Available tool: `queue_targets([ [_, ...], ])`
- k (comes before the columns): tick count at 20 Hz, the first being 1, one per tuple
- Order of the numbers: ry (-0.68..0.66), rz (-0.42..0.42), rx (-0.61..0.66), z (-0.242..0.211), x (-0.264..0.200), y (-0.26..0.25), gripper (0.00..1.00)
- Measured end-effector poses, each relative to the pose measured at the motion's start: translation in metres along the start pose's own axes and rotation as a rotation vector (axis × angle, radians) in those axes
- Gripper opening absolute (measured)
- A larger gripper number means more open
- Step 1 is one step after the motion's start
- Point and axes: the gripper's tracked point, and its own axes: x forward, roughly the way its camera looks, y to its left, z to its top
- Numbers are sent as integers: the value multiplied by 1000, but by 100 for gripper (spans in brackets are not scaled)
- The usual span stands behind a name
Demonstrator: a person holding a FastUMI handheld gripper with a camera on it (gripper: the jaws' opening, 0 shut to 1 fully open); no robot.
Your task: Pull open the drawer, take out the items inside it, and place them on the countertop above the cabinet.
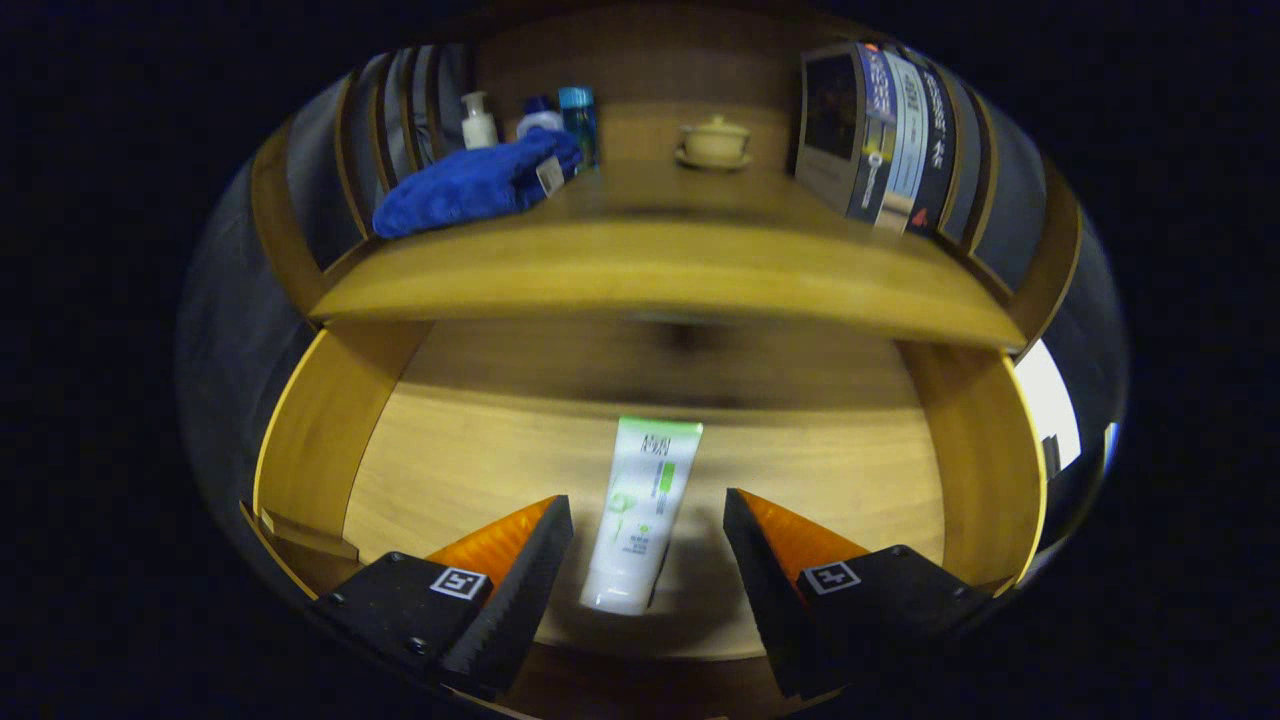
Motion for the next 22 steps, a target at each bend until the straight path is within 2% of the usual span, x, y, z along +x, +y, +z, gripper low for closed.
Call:
queue_targets([
  [5,157,-40,-4,-21,10,-9,99],
  [9,246,-39,-16,-36,12,-6,98],
  [12,274,-13,-25,-41,14,2,98],
  [16,253,-8,-46,-38,16,0,89],
  [20,236,25,-48,-38,11,2,51],
  [22,196,46,-22,-27,5,4,46],
])
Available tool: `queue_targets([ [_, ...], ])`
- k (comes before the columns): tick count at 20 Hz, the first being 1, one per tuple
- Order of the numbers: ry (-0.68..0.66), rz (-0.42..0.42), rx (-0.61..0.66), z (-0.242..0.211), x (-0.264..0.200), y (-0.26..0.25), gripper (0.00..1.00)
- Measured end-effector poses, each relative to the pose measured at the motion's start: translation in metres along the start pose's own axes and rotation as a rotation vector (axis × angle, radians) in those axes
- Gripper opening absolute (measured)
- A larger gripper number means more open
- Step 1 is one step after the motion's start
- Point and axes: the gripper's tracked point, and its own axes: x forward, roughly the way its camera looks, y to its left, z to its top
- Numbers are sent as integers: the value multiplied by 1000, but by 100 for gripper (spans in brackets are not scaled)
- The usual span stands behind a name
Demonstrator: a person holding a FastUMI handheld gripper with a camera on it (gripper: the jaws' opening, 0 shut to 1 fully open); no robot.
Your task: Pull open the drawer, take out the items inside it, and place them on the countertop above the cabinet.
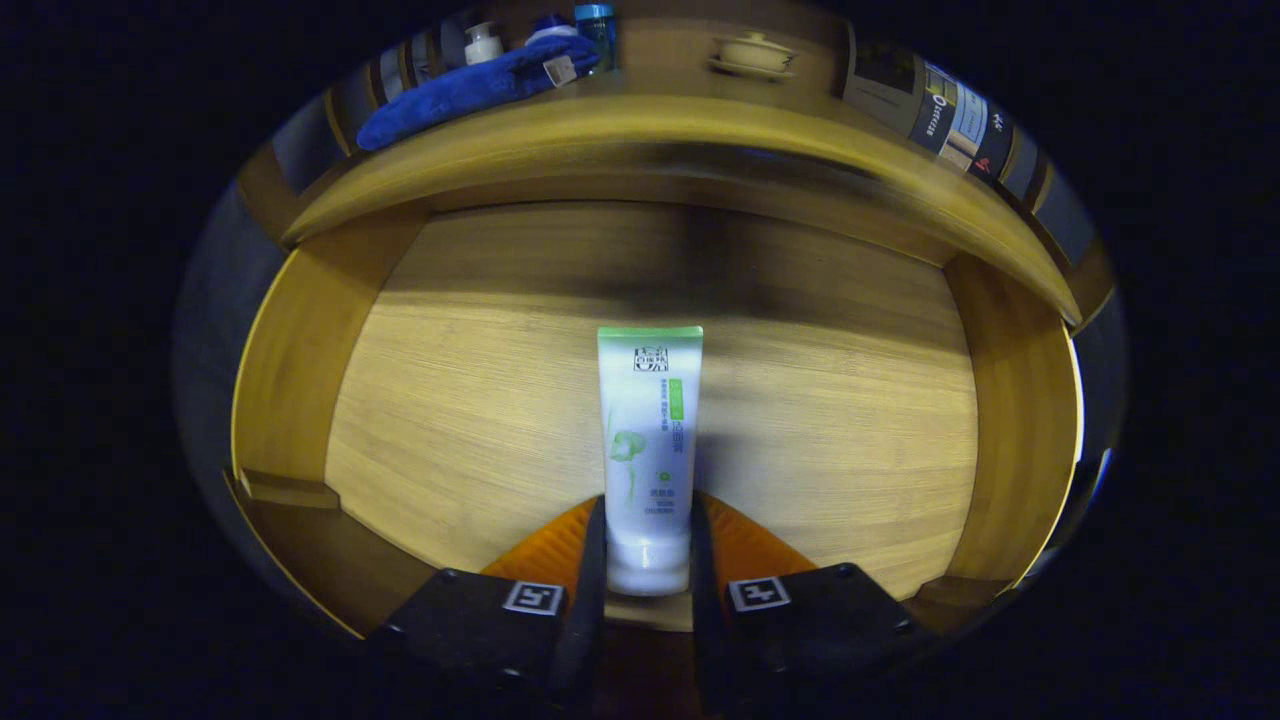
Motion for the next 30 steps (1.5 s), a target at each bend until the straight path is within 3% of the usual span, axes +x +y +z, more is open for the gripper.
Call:
queue_targets([
  [5,-96,-83,-84,6,-8,-3,46],
  [10,-176,-137,-60,7,-9,3,46],
  [13,-215,-151,-38,12,-41,11,46],
  [18,-318,-241,-36,8,-82,-38,46],
  [24,-369,-240,50,-29,-120,-61,45],
  [27,-407,-266,109,-32,-134,-93,45],
  [30,-432,-233,143,-32,-132,-104,45],
])
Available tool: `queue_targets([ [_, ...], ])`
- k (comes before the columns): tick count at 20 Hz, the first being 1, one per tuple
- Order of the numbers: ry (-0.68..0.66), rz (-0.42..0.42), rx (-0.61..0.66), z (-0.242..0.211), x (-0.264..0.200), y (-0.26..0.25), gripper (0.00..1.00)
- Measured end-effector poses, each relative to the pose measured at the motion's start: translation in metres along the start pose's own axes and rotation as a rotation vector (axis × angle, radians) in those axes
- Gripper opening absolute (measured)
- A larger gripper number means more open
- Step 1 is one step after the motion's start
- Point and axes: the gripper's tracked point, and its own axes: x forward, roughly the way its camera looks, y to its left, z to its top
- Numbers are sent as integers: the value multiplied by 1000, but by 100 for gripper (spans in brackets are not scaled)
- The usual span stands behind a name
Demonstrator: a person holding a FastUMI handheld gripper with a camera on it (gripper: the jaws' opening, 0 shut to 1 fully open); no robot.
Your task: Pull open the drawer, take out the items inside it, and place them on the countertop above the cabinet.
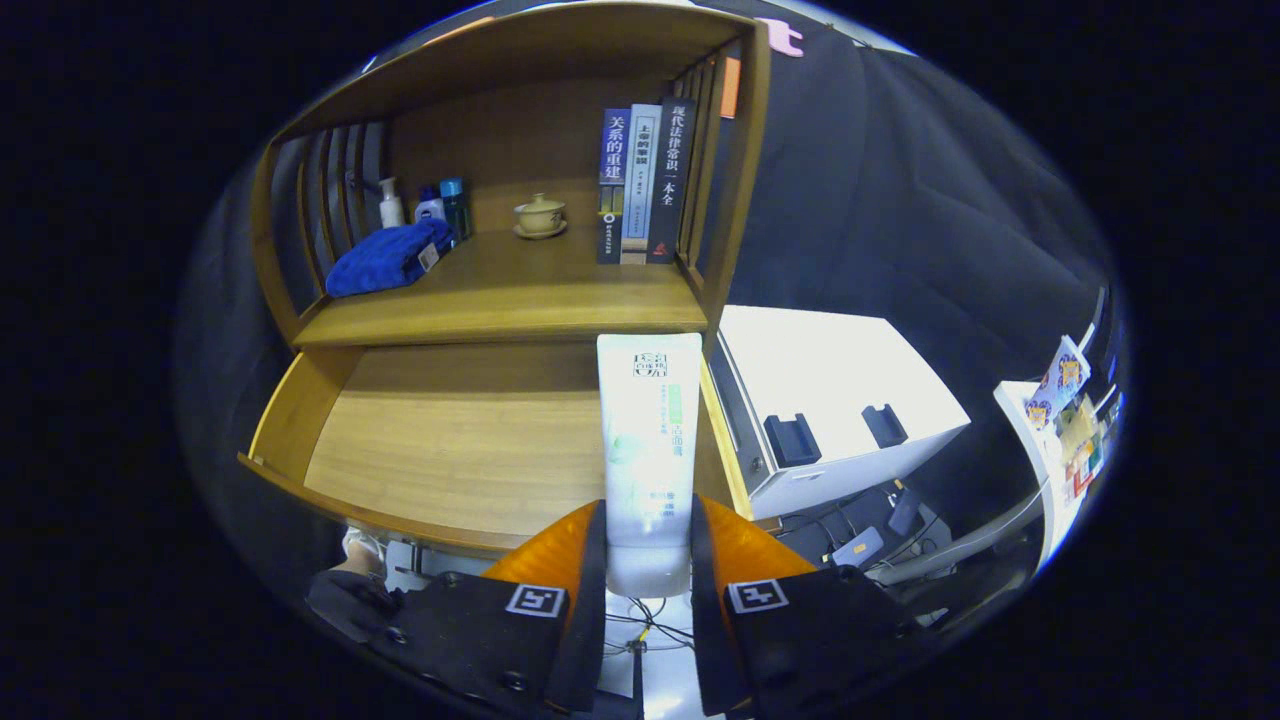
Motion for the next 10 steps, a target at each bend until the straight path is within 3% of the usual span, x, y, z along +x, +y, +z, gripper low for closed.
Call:
queue_targets([
  [4,13,82,49,-9,18,13,45],
  [10,-41,120,51,-8,18,13,46],
])
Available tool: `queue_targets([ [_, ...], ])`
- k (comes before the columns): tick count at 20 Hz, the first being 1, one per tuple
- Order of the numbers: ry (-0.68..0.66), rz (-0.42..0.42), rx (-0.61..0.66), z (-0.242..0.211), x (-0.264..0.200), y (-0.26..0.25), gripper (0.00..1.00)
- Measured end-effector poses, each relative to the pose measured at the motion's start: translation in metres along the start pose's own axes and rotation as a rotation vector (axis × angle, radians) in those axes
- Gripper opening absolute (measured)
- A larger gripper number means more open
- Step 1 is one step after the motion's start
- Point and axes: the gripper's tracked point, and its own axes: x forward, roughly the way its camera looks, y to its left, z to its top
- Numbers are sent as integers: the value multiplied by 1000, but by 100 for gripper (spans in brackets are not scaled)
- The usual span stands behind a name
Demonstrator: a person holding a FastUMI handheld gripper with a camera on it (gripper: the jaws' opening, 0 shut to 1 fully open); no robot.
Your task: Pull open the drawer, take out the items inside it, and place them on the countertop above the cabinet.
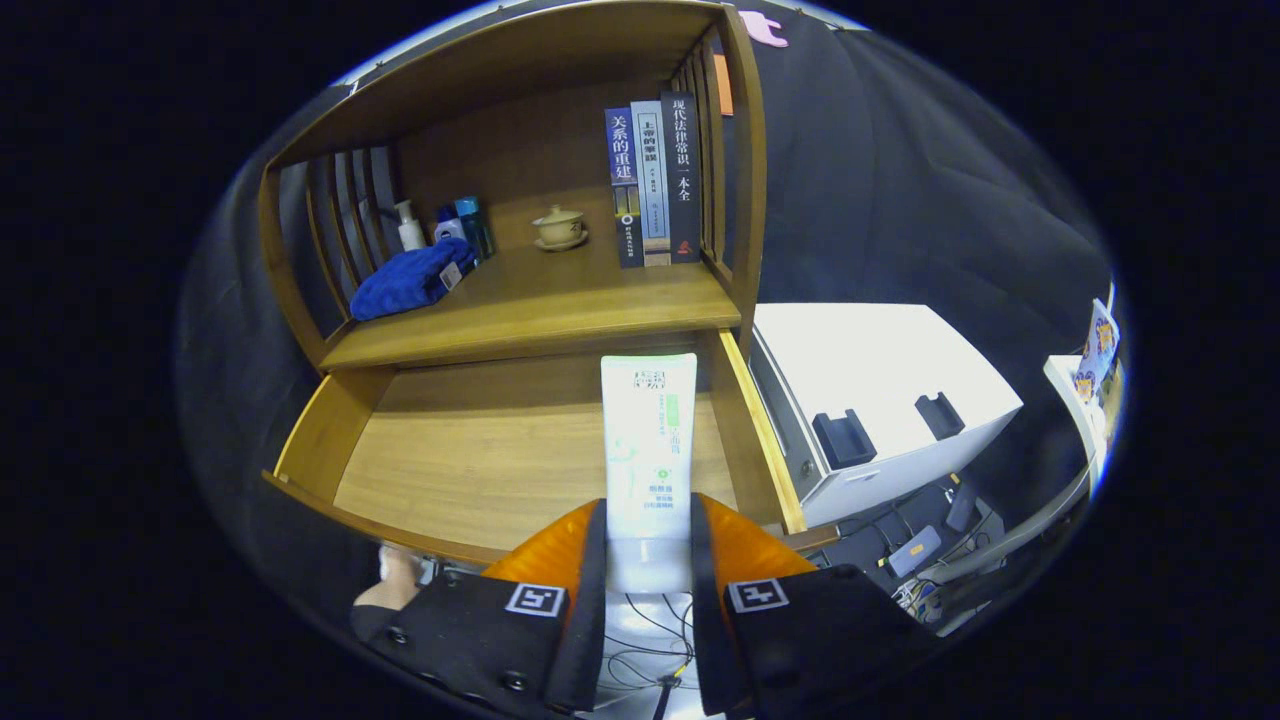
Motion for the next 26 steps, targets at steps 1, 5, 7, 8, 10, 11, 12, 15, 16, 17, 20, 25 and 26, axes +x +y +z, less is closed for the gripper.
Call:
queue_targets([
  [1,-3,7,13,-1,-1,0,46],
  [5,-41,52,54,3,-2,0,45],
  [7,-75,57,49,7,2,-3,46],
  [8,-95,58,50,9,4,-4,45],
  [10,-97,107,139,12,9,8,45],
  [11,-82,139,206,15,14,16,45],
  [12,-51,169,250,15,18,23,45],
  [15,23,140,261,28,36,32,45],
  [16,18,131,235,40,40,37,45],
  [17,14,121,187,49,45,41,45],
  [20,29,116,110,71,62,56,45],
  [25,57,90,38,90,95,80,45],
  [26,66,69,18,92,98,84,45],
])
